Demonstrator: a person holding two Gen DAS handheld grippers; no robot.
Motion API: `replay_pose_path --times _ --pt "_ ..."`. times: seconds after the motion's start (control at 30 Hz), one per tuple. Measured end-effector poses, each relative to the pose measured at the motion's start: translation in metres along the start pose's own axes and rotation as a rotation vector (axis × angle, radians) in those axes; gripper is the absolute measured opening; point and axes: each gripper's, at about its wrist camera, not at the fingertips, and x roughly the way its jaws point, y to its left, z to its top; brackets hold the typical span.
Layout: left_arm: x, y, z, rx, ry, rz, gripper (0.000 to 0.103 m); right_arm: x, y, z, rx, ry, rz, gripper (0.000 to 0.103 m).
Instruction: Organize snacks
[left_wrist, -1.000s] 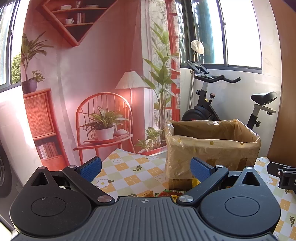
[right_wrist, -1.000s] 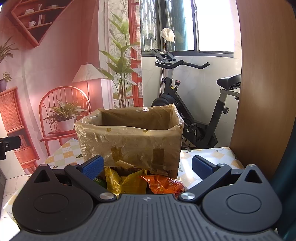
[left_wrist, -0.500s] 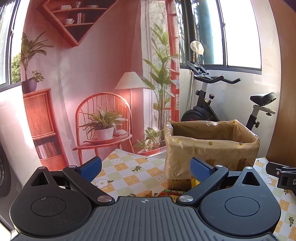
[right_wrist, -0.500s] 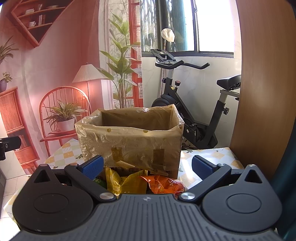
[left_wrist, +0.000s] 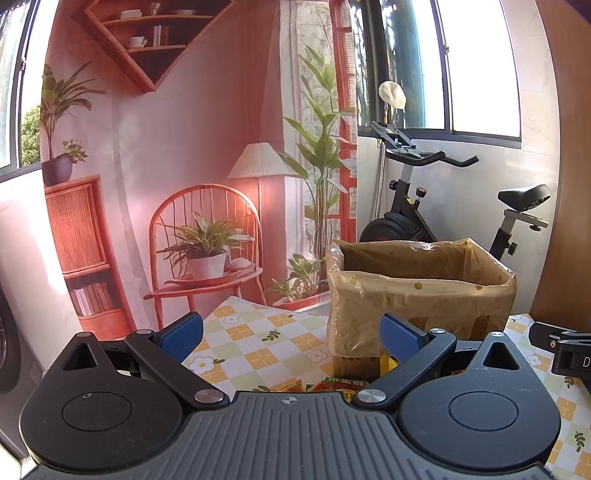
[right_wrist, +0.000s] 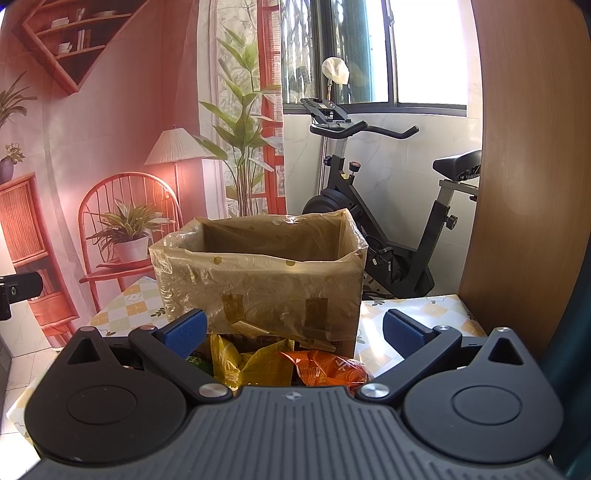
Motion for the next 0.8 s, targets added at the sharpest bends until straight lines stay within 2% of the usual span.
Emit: replay_pose_path --times 0.8 --pt "-0.0005 -0.0015 0.0007 -0.001 -0.002 -0.002 0.102 0.0003 0.0005 0.0006 -0.001 -0.001 0.000 0.103"
